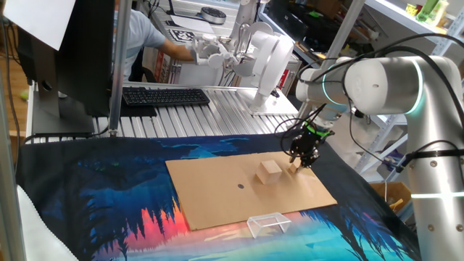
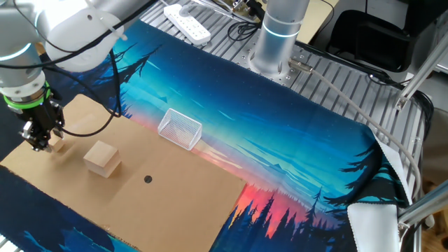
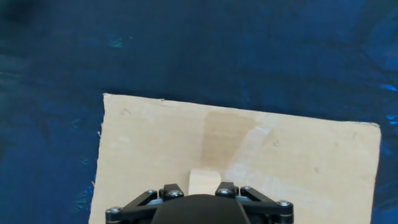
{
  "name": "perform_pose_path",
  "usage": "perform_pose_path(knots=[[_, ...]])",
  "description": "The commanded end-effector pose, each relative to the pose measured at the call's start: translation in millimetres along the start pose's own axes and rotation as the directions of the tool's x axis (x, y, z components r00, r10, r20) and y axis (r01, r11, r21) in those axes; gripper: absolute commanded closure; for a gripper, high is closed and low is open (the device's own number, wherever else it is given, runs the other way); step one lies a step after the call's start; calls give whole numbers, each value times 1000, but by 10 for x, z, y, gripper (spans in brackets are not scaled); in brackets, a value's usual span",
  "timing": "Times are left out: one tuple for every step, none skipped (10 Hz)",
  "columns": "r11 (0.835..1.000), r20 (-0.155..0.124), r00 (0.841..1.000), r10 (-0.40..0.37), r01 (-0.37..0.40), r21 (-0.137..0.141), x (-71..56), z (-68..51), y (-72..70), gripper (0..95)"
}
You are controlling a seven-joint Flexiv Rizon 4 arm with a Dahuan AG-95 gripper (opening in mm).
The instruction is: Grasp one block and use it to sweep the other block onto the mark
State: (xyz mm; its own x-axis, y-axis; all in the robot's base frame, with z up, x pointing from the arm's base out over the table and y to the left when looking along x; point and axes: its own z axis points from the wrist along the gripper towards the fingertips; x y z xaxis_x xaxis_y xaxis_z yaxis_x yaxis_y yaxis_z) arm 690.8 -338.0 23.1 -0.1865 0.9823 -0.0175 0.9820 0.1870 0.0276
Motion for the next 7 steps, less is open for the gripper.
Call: perform_pose_path(knots=[[1000,-6,1000,0,0,-1,-10,32,15,570],[1000,-9,1000,-4,4,-4,-9,53,7,570],[1000,-9,1000,-15,15,-9,-9,69,0,570],[1000,-8,1000,-26,25,-13,-8,76,-3,570],[999,-6,999,-31,31,-18,-9,77,-3,760],[999,-5,999,-35,34,-20,-9,77,-3,760],[999,-4,999,-40,40,-23,-9,75,-2,950]])
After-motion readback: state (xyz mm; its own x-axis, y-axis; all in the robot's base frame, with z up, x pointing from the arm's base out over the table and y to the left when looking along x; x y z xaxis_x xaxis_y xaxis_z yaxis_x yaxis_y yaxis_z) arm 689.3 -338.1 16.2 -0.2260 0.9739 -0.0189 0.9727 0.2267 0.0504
